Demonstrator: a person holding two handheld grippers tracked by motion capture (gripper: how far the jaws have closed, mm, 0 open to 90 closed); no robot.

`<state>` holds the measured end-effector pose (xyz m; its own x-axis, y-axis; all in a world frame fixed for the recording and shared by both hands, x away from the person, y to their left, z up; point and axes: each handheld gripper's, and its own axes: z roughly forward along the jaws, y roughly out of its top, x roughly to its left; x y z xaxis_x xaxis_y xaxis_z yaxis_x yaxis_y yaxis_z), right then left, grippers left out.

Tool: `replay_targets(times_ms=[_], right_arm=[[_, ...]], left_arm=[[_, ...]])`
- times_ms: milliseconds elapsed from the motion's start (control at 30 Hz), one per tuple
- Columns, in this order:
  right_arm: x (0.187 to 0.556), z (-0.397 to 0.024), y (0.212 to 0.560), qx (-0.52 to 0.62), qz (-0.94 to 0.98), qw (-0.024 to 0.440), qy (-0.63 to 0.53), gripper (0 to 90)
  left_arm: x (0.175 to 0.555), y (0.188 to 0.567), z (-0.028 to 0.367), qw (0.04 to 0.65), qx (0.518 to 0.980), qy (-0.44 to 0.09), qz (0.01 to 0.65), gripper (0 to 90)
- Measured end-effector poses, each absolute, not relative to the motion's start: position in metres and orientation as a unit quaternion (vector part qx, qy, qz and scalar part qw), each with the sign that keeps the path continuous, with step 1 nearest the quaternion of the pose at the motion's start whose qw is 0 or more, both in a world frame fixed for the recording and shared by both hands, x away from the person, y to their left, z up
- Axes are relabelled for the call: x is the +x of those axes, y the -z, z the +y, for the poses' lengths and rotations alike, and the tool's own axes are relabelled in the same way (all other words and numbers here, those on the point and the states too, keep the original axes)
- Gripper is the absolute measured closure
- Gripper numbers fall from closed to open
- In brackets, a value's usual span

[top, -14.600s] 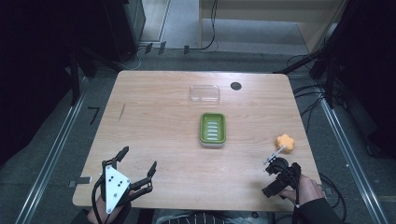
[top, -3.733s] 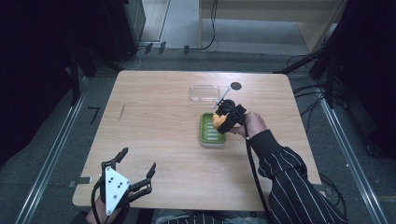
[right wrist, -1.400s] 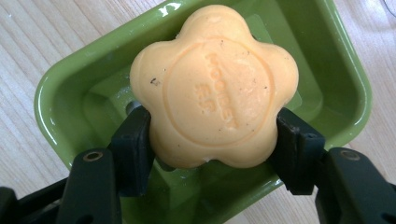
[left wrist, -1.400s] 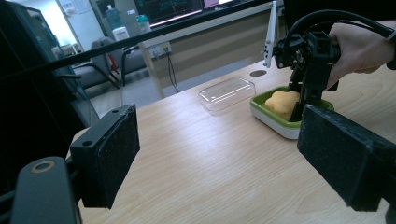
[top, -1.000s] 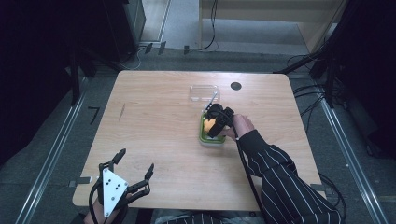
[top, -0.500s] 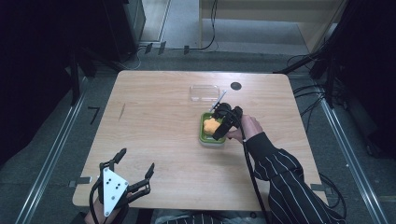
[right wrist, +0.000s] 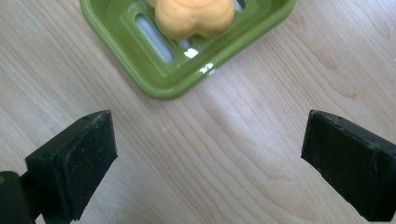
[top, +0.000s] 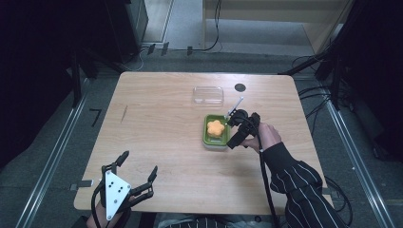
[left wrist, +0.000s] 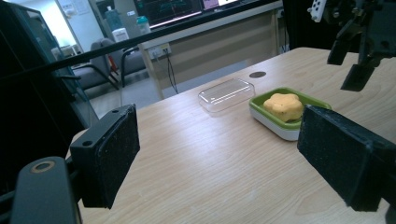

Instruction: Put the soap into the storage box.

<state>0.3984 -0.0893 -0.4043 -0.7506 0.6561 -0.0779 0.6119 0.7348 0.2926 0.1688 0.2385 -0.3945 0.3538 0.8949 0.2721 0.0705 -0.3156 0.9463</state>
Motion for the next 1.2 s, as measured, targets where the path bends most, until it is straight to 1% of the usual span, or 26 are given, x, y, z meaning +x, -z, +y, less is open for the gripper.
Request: replay_targets(times_ms=[533,733,1200], right_arm=[[0.366,-0.124,0.407,0.361,0.922,0.093,-0.11,3.2],[0.353,-0.136,0.417,0.371,0.919,0.093,-0.091,3.2],[0.323,-0.152,0.45,0.38,0.92,0.07,-0.055,3.2]], left_arm=[[0.169,0.395,0.238,0.465,0.678,-0.444,0.356,13.0],[0.169,0.394,0.238,0.465,0.678,-0.444,0.357,13.0],[0.169,0.395,0.238,0.466,0.678,-0.443,0.356,13.0]])
